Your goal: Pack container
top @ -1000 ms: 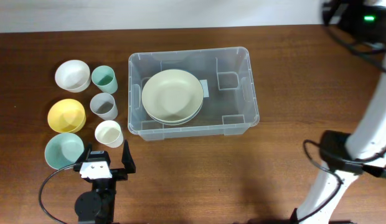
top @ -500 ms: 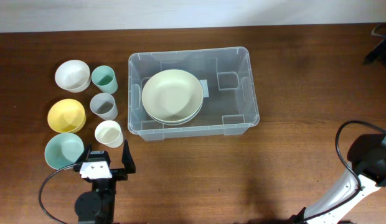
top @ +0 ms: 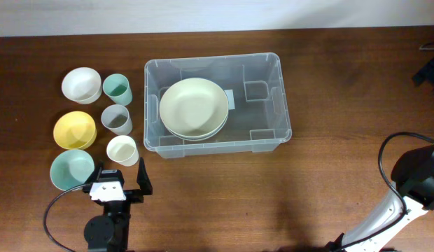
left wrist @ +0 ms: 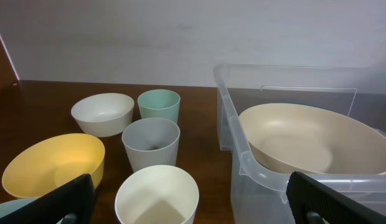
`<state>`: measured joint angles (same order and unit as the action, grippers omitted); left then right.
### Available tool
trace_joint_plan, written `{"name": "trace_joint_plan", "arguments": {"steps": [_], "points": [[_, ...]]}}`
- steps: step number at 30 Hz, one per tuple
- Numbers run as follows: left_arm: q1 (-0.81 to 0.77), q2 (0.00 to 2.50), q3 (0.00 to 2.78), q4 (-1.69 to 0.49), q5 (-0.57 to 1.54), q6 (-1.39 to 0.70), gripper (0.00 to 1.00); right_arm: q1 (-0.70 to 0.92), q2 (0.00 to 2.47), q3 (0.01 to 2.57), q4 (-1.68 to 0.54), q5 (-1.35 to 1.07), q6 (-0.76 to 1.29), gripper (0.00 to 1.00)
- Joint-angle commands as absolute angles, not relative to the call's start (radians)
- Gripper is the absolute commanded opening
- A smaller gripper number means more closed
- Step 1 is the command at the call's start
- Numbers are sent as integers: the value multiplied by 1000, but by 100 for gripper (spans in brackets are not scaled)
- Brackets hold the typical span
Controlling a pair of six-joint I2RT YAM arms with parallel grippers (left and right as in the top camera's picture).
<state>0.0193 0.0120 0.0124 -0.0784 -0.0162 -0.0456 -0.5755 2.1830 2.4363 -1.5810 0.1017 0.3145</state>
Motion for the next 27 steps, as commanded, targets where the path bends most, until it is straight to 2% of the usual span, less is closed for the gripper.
{"name": "trace_joint_plan", "arguments": {"steps": [1,24,27], "points": [[25,5,9,-83,-22,-34,99,-583,2197,2433,-1578,143,318,99],[24,5,9,-41,-22,-38,100,-583,2197,2433,-1578,143,318,99],[24,5,9,-75,43,-38,99,-583,2197,2433,-1578,143,318,99]]}}
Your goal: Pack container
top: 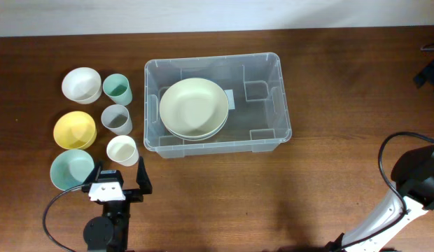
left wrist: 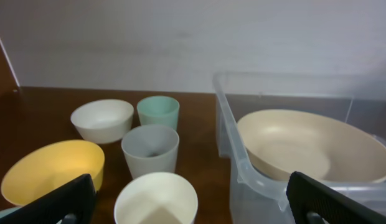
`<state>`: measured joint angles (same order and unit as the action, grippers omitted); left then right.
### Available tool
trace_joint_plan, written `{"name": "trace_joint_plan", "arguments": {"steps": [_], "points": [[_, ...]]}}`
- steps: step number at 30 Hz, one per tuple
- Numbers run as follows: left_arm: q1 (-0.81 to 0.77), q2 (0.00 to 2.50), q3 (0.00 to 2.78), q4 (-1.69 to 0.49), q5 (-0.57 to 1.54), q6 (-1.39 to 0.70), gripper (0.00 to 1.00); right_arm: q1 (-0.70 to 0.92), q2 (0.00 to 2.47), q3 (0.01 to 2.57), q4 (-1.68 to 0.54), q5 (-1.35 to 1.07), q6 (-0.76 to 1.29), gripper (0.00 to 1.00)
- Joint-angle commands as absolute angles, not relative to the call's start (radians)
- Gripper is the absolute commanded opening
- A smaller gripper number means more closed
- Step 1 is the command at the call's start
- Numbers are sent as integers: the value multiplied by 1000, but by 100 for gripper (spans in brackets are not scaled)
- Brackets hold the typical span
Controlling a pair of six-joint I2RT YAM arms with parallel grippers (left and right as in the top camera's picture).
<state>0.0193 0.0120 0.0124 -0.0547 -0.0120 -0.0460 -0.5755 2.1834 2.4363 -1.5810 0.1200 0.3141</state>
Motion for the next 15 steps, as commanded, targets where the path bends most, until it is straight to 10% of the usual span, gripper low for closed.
{"name": "trace_joint_plan", "arguments": {"steps": [1,15], "points": [[24,5,9,-76,61,-38,99,-583,2197,2433,-1578,143,318,99],[27,54,145,64,-24,89,99,-583,2197,2433,-1578,143,318,99]]}}
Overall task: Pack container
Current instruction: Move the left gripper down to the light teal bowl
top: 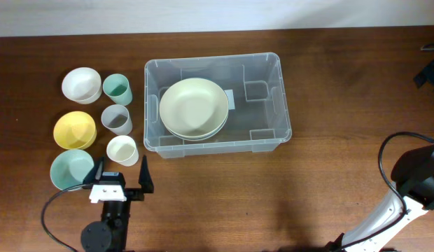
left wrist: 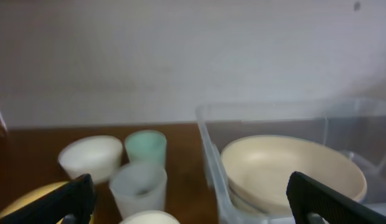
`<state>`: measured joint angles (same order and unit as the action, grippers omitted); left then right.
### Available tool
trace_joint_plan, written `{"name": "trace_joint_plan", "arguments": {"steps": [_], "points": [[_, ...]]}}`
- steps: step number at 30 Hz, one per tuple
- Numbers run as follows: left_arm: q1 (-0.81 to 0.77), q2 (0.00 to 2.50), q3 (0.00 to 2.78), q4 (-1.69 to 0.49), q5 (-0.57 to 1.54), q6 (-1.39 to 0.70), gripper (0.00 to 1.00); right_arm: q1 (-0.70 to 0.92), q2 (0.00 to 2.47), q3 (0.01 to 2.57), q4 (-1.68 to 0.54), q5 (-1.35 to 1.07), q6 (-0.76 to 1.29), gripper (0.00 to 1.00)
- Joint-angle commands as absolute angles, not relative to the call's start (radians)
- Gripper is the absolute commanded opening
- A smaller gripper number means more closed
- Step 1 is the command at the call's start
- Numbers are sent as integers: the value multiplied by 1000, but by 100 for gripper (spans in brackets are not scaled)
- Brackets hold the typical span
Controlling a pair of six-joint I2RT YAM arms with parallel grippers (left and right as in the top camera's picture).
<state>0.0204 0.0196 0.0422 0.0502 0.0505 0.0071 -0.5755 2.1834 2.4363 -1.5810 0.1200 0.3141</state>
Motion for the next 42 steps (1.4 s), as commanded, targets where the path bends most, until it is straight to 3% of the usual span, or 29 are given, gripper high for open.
{"name": "trace_joint_plan", "arguments": {"steps": [1,6,13,16,20,23,30,37,42], "points": [[27,85,195,57,-65,114,99,-583,2197,2433,-1578,143,318,99],[30,344,529,-71,-245,130,99,-583,2197,2433,-1578,143,318,99],[62,833,1102,-388,-168,175,99,-583,2197,2433,-1578,143,318,99],[62,991,1257,-479,-235,173,100,-583,2197,2433,-1578,143,318,99],[80,1135,1414,-626,-468,-70,99,-583,2197,2433,-1578,143,318,99],[158,1224,1541,-839,-482,-259,99,-583,2197,2433,-1578,143,318,99],[395,1336,1588,-1083,-310,-441,99,-583,2197,2433,-1578,143,318,99],[476,1445,1585,-1359,-110,-527,99,-583,2197,2433,-1578,143,318,99],[519,1499,1581,-1459,-101,-668,99,-583,2197,2433,-1578,143,318,99]]}}
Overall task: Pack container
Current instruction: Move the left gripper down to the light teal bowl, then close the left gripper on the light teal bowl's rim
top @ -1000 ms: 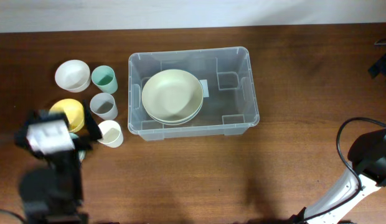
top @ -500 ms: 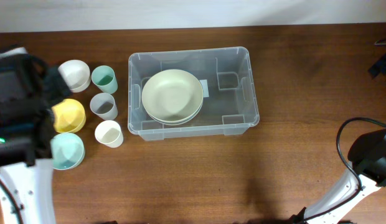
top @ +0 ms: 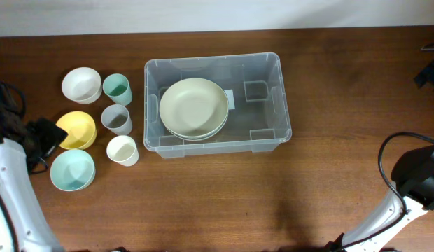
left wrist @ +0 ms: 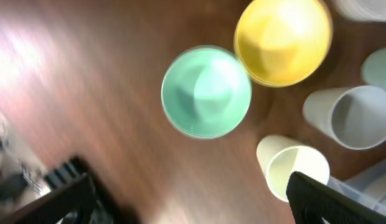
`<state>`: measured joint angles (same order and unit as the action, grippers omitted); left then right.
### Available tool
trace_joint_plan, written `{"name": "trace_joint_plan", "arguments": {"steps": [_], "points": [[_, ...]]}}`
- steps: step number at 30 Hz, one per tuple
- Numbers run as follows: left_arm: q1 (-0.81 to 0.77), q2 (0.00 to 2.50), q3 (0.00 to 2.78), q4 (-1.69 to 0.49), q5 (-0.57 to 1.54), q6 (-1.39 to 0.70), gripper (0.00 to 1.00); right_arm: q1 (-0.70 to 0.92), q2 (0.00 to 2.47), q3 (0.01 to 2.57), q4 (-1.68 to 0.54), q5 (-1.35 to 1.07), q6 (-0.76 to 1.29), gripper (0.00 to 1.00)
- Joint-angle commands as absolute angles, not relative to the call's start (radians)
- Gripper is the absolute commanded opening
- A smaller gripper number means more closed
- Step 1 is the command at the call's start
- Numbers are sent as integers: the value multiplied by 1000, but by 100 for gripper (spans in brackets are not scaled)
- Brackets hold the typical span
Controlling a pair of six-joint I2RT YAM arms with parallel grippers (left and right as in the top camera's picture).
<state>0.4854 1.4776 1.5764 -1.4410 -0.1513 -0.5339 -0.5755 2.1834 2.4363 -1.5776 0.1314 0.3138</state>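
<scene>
A clear plastic container (top: 154, 143) stands mid-table with stacked cream bowls (top: 194, 106) inside. To its left sit a white bowl (top: 81, 84), a yellow bowl (top: 78, 128), a teal bowl (top: 72, 170), a teal cup (top: 117, 88), a grey cup (top: 117, 119) and a cream cup (top: 122, 150). My left gripper (top: 49, 133) is at the far left beside the yellow bowl, open and holding nothing. Its blurred wrist view looks down on the teal bowl (left wrist: 207, 91), yellow bowl (left wrist: 283, 40), grey cup (left wrist: 355, 118) and cream cup (left wrist: 296, 168), with the gripper (left wrist: 190, 208) over bare wood. The right arm (top: 415, 175) stays at the right edge.
The container's right half shows small moulded compartments (top: 255, 91) with nothing in them. A dark part (top: 428, 71) juts in at the right edge. The left arm's white link (top: 14, 189) runs down the left side. Bare brown table (top: 224, 203) lies in front.
My left gripper has moved from the table's front, just below the cream cup, to the far left beside the yellow bowl. Its camera now looks down instead of level. It stays open.
At all three earlier moments my left gripper stood open at the table's front, facing the cups, bowls and container, its view tilting higher each time. Now it is at the far left above the bowls. No dish has moved, nor has the right arm.
</scene>
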Motion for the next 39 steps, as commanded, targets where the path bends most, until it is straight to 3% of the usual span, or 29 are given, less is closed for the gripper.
{"name": "trace_joint_plan", "arguments": {"steps": [1,10,21,38,39], "points": [[527,1502,1575,-1455,-101,-690,99,-583,2197,2433,-1578,143,318,99],[633,1509,1326,-1252,6,-726,99,-583,2197,2433,-1578,143,318,99],[640,1511,1083,-1050,-14,-726,99,-583,2197,2433,-1578,143,318,99],[640,1650,939,-801,38,-726,89,-583,2197,2433,-1578,143,318,99],[640,1655,939,-801,38,-726,84,-583,2197,2433,-1578,143,318,99]]}}
